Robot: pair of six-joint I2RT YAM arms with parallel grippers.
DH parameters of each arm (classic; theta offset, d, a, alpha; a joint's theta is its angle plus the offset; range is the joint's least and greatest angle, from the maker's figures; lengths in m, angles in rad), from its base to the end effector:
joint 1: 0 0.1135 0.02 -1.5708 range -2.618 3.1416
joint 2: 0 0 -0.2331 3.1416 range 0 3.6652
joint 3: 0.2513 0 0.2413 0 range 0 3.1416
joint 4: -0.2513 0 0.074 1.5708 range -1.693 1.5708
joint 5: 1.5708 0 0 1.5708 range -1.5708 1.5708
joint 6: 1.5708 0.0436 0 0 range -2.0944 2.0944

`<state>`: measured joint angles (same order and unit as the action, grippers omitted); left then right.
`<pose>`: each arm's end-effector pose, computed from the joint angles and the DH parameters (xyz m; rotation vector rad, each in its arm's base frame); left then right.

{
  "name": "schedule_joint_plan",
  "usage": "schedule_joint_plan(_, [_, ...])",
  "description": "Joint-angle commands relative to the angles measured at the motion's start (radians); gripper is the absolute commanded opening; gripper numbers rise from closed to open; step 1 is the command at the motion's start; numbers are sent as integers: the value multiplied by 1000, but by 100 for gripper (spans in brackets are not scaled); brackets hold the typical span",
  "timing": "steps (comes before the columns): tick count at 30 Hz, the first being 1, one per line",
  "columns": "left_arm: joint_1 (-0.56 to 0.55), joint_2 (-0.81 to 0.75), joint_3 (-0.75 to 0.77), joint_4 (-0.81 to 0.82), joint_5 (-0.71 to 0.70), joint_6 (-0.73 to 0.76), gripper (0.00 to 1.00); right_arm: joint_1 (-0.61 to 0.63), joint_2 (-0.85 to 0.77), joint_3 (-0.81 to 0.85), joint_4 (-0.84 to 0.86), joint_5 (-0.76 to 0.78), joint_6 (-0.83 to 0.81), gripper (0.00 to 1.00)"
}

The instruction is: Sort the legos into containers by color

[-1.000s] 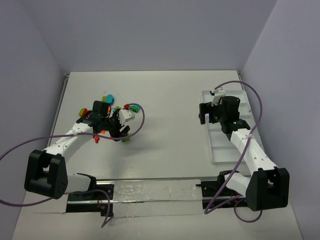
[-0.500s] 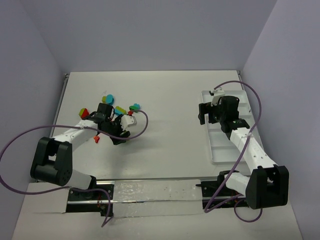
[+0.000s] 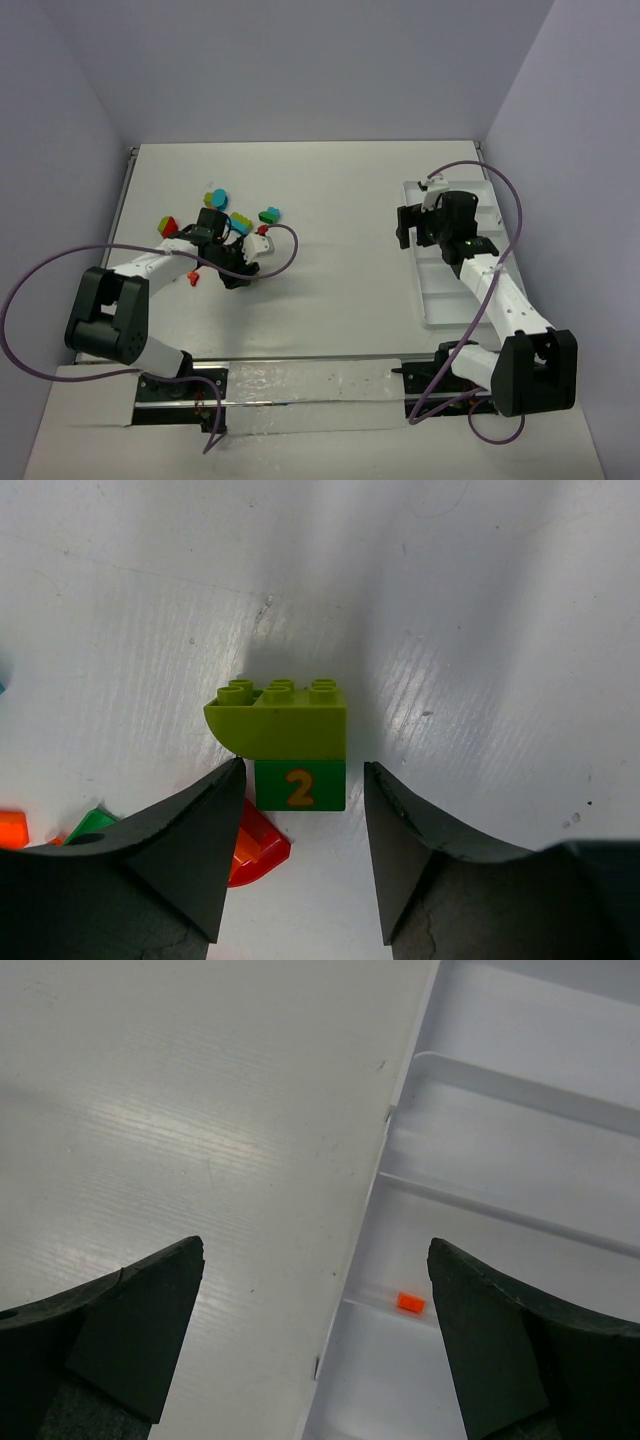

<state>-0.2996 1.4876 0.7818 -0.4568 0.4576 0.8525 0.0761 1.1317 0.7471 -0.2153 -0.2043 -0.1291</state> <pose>0.2450 -0.0958 0.1360 1.5190 2.1089 -0.4349 0.2550 0.0283 0.2265 -0.3373 2.1363 0.1911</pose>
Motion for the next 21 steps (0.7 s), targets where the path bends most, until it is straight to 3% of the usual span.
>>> schedule_joint_plan(1, [-1,7,4,5,23,26,55,13,3,46,5,-7,-9,100])
schedule_joint_plan(12, [-4,-45,12,0,36,-5,34,14,-15,28,36,-45,52,100])
schedule_joint_plan(18, [-56,-148,85,-37,32,-102,2,14,20,120,-38,-168,101,100])
schedule_joint_plan(21, [-116,-237,106,-4,-6,-182,0,14,45,180,-69,-267,146,100])
